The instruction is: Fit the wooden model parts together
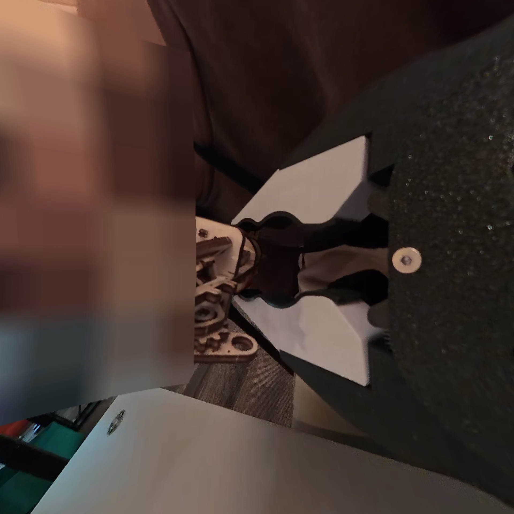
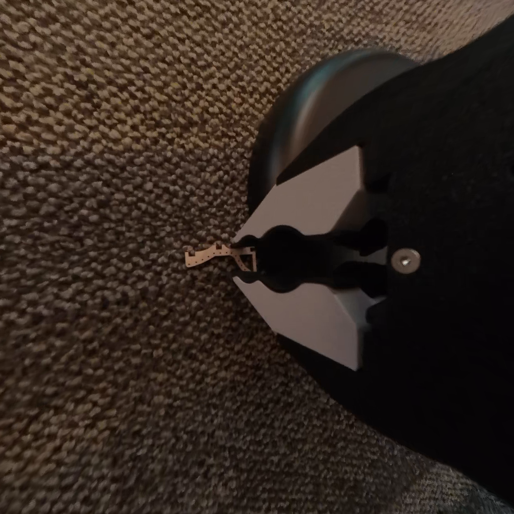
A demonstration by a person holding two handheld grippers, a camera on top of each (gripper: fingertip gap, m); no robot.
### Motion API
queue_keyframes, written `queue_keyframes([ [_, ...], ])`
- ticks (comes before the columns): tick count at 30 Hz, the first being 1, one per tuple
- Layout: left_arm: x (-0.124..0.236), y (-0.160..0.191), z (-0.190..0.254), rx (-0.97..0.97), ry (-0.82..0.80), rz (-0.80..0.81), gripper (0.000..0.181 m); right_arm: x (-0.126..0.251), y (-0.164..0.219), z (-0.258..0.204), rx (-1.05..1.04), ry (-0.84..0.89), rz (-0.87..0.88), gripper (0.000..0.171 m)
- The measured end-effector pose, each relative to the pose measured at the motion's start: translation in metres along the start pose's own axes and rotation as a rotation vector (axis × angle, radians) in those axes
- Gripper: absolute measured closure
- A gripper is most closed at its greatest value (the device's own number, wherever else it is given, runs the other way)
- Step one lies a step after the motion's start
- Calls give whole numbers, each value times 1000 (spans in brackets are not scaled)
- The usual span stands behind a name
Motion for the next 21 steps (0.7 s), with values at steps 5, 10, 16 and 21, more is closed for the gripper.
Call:
queue_keyframes([
  [5, -16, 0, -8, 37, 55, 2, 141, 0, 1, 3, -41, -50, 32, 159],
  [10, -17, 9, -6, 41, 35, 0, 142, 16, -8, -13, -190, -232, 60, 164],
  [16, 9, 14, 14, -24, -13, 40, 142, 123, -43, -137, -298, -860, 193, 165],
  [21, 32, 12, 19, -155, 7, 11, 142, 282, -56, -267, -332, -1490, 218, 166],
])
Point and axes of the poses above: each gripper's, where its closed fingertips meet, x back along the fingers, y out of its underside, z = x × y across the jaws, the point moved 4 cm from there along x, back along the fingers, and after that the axes turned 13 degrees about -y, right-handed, at the moved point
